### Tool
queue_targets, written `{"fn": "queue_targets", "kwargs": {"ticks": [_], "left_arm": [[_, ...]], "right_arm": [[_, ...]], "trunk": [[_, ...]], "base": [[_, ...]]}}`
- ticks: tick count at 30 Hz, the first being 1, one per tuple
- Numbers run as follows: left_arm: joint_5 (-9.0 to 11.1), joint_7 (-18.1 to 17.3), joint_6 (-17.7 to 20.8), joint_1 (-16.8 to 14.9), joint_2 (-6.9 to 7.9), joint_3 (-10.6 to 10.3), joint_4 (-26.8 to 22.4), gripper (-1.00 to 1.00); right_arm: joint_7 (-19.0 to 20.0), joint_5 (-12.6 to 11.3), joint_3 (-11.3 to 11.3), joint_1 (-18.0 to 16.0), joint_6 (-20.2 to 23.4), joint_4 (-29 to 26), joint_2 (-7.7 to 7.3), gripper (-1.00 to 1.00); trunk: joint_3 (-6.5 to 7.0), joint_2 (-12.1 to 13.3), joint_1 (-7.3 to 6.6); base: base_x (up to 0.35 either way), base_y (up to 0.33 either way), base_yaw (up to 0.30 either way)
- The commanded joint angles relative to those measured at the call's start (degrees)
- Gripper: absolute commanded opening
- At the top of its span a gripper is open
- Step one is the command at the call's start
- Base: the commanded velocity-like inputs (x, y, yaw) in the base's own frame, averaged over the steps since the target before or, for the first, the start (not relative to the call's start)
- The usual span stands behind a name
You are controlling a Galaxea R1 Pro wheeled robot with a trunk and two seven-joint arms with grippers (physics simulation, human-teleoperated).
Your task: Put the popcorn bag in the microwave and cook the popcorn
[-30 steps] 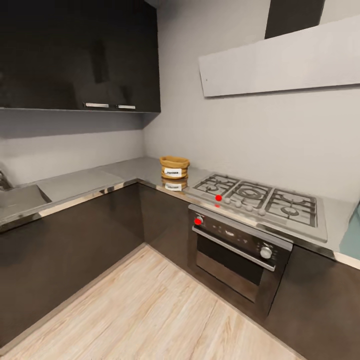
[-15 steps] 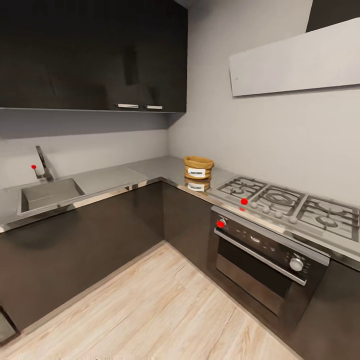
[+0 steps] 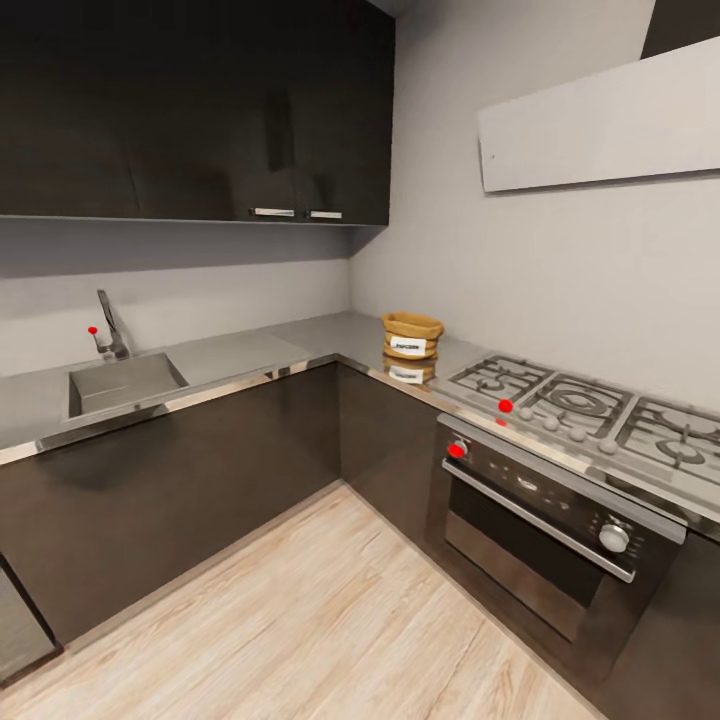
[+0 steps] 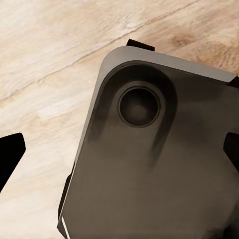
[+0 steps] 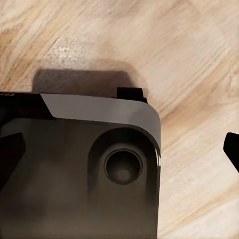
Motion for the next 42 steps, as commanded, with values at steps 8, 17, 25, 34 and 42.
{"fn": "queue_targets", "kwargs": {"ticks": [8,17,25,34,42], "left_arm": [[0.2,-0.8,0.4,0.0,0.28,0.0,0.0,1.0],[0.2,-2.1,0.5,0.0,0.29,0.0,0.0,1.0],[0.2,-2.2,0.5,0.0,0.29,-0.1,0.1,1.0],[0.2,-2.2,0.6,0.0,0.29,-0.1,0.0,1.0],[0.2,-2.2,0.7,0.0,0.29,-0.1,0.1,1.0]], "right_arm": [[0.0,0.3,-0.1,-0.1,-0.4,0.2,-0.36,1.0],[0.0,0.0,-0.2,-0.1,-0.8,0.2,-0.42,1.0],[0.0,-0.1,-0.2,-0.1,-0.8,0.2,-0.4,1.0],[0.0,0.2,-0.2,-0.1,-0.7,0.2,-0.39,1.0],[0.0,0.2,-0.2,-0.1,-0.8,0.2,-0.39,1.0]], "trunk": [[-0.05,0.0,0.0],[-0.05,0.0,0.0],[-0.05,0.0,0.0],[-0.05,0.0,0.0],[-0.05,0.0,0.0]], "base": [[0.237,0.061,0.0],[0.319,0.093,0.0],[0.319,0.113,0.0],[0.319,0.149,0.0],[0.319,0.156,0.0]]}}
